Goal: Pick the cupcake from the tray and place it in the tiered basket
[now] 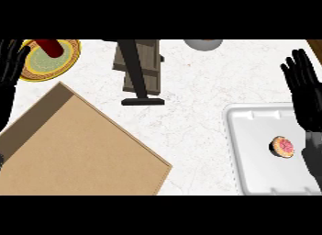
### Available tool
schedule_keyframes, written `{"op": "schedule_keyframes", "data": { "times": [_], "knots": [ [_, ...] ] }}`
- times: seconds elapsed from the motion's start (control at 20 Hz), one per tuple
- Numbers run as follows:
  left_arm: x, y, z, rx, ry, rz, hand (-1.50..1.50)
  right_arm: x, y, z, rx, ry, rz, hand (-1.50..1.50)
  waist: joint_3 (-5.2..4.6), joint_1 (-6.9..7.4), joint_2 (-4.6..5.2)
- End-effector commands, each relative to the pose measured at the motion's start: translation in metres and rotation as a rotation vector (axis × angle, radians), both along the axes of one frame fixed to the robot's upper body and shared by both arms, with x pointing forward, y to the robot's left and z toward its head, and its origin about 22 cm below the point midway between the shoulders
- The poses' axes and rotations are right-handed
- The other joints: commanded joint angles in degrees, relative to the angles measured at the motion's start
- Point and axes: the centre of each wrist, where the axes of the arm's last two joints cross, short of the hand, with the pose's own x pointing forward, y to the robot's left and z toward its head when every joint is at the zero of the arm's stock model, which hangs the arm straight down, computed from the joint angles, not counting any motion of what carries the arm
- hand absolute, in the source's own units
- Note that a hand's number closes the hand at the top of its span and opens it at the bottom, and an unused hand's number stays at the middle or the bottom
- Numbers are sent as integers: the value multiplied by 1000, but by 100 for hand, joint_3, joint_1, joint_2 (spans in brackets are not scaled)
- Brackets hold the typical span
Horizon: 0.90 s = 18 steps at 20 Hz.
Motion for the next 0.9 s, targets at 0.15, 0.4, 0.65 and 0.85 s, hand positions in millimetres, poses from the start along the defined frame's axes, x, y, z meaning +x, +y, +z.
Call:
{"op": "schedule_keyframes", "data": {
  "times": [0.15, 0.4, 0.65, 0.85],
  "knots": [
    [-18, -8, -83, -70, 409, 67, 0, -50, -30, -15, -115, -224, -182, 150, 14, -421, -93],
    [-37, -18, -126, -171, 637, 101, 0, -87, -87, -55, -41, -170, -877, -150, 42, -925, -76],
    [-26, -53, -121, -146, 676, 2, 0, -160, -44, -106, -278, -295, -795, -150, 12, -271, -66],
    [-14, -59, -120, -119, 693, -18, 0, -193, -6, -107, -409, -160, -758, -150, -16, -197, -39]
  ]
}}
